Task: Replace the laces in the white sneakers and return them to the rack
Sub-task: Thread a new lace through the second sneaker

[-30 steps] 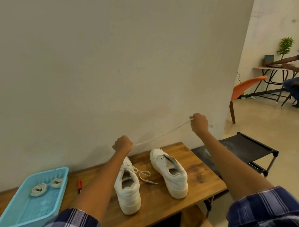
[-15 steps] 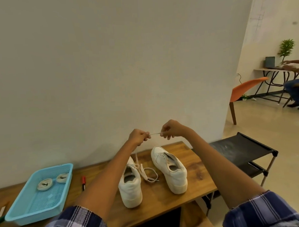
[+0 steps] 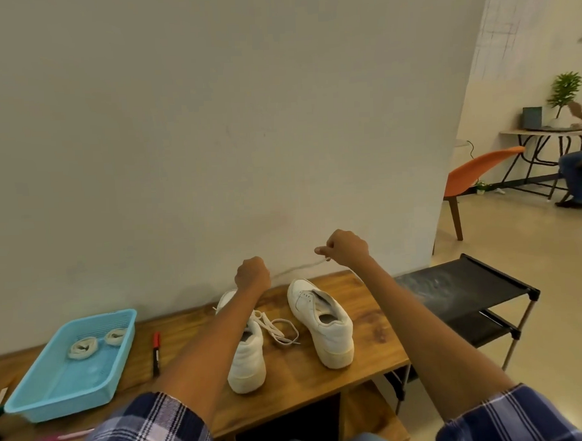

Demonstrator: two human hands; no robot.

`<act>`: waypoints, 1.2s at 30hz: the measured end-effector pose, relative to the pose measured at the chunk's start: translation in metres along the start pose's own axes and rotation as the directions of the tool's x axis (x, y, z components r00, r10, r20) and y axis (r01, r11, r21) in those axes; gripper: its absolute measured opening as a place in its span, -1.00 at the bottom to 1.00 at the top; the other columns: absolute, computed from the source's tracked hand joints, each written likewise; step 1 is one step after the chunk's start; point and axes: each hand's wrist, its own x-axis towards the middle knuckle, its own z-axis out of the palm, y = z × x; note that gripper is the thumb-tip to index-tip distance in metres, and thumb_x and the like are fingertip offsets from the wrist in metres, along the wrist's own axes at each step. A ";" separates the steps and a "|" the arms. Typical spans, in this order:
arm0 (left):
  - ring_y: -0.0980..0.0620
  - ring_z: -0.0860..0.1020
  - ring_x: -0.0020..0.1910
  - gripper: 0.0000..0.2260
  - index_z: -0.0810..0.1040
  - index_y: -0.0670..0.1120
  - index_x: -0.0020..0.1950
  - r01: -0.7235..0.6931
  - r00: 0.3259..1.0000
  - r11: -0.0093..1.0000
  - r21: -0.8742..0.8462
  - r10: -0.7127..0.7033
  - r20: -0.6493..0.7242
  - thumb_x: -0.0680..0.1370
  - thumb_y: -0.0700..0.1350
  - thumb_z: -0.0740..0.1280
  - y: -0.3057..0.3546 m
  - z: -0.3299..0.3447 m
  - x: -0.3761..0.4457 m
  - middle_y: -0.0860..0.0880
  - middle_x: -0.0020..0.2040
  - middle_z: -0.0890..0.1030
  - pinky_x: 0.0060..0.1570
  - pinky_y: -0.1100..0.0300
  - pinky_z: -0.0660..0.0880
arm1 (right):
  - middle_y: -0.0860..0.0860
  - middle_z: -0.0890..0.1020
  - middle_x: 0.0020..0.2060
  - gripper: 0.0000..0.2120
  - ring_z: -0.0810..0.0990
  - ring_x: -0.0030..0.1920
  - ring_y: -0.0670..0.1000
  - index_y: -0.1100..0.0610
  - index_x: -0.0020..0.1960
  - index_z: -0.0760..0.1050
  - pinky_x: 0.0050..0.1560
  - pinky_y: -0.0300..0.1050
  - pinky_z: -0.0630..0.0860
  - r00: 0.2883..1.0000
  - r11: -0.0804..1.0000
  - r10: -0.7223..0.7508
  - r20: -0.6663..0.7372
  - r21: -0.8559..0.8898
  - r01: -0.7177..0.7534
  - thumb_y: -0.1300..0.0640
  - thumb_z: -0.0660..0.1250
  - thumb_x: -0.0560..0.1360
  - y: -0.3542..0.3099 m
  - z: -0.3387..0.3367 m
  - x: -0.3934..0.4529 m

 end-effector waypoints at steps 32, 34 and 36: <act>0.04 0.54 0.08 -0.81 0.66 0.03 0.09 0.009 0.983 0.927 -0.374 0.060 0.173 0.56 0.00 0.30 -0.025 0.100 0.044 0.09 0.10 0.64 0.12 0.14 0.33 | 0.16 0.63 -0.12 -0.76 0.55 -0.13 0.05 0.28 0.02 0.59 -0.14 -0.14 0.44 0.963 0.992 0.029 0.267 0.107 -0.059 0.13 0.33 0.48 0.017 0.128 0.039; 0.02 0.55 0.09 -0.82 0.66 0.07 0.07 -0.042 0.985 0.967 -0.252 0.082 0.150 0.56 0.02 0.29 -0.027 0.107 0.046 0.07 0.09 0.65 0.19 0.03 0.30 | 0.14 0.64 -0.18 -0.82 0.55 -0.19 0.03 0.25 -0.04 0.63 -0.17 -0.16 0.49 0.956 0.943 0.052 0.289 0.302 -0.143 0.17 0.37 0.44 0.026 0.131 0.039; 0.03 0.55 0.07 -0.82 0.66 0.05 0.05 -0.086 0.989 0.984 -0.158 0.103 0.102 0.56 0.01 0.29 -0.025 0.111 0.047 0.07 0.06 0.66 0.16 0.06 0.25 | 0.11 0.65 -0.18 -0.86 0.56 -0.19 0.00 0.22 -0.05 0.65 -0.17 -0.19 0.51 0.950 0.881 0.072 0.302 0.427 -0.202 0.19 0.40 0.43 0.033 0.133 0.037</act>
